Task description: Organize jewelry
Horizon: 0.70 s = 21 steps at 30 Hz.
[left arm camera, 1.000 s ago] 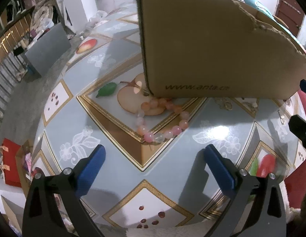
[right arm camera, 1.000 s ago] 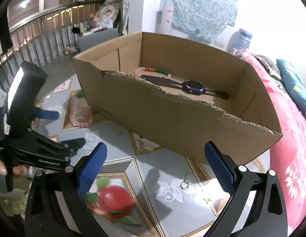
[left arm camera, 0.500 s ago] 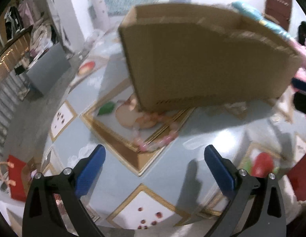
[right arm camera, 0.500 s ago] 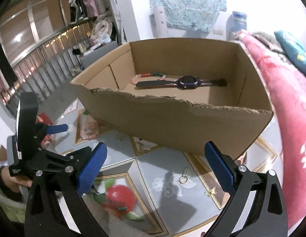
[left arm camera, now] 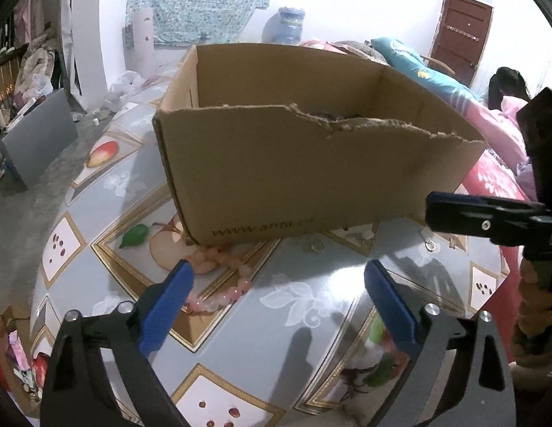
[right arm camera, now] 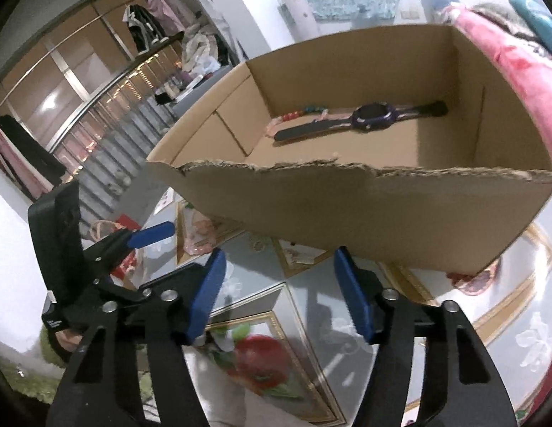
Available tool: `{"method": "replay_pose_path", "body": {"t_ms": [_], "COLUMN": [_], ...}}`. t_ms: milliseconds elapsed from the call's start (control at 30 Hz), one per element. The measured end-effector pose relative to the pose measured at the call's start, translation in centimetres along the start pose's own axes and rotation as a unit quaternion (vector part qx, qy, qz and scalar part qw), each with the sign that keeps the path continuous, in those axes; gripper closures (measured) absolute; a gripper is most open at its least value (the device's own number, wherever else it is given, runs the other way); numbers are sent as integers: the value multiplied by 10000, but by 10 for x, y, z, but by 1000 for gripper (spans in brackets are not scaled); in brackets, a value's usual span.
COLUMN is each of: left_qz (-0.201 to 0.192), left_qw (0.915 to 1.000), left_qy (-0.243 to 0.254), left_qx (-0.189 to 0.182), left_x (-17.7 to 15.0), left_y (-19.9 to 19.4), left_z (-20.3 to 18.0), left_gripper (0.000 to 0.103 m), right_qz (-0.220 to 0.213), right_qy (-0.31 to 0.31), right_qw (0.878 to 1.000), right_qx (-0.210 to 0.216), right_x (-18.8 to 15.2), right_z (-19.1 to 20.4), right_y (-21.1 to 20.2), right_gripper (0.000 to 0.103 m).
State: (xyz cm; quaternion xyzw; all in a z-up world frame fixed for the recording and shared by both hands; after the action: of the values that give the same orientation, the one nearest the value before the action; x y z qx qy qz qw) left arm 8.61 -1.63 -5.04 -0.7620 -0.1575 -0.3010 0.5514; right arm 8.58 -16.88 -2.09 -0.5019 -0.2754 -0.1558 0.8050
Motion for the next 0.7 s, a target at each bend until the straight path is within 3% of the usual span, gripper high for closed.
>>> {"method": "replay_pose_path", "body": {"t_ms": [267,400,700], "left_qz": [44,73,78], "left_qw": [9996,9996,9990], "left_qy": [12,30,-5], "left_qx": [-272,-281,-443], "left_x": [3,4,9], "left_y": [4,9,11], "left_z": [-2,-4,-5], "left_gripper": [21,31,51], "right_qz": [-88,-69,-202], "right_qy": [158,463,841], "right_qw": [9992,9964,9912], "right_qx": [355,702,998], "right_x": [14,17,25], "right_z": [0,-3,-15], "right_y": [7,11,16], "right_gripper": [53,54,56]}}
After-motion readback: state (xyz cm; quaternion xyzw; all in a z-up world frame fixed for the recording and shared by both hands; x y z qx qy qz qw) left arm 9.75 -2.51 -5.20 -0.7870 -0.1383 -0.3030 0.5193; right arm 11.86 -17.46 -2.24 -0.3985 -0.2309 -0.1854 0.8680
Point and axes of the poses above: each gripper's, at about its wrist camera, not at the fingertips, and y roughly the way its jaws point, z to its left, x to its top, the point moved 6 cm from there along y, roughly the way its jaws point, and after that the axes turned 8 degrees about -y, right-handed, at the moved point
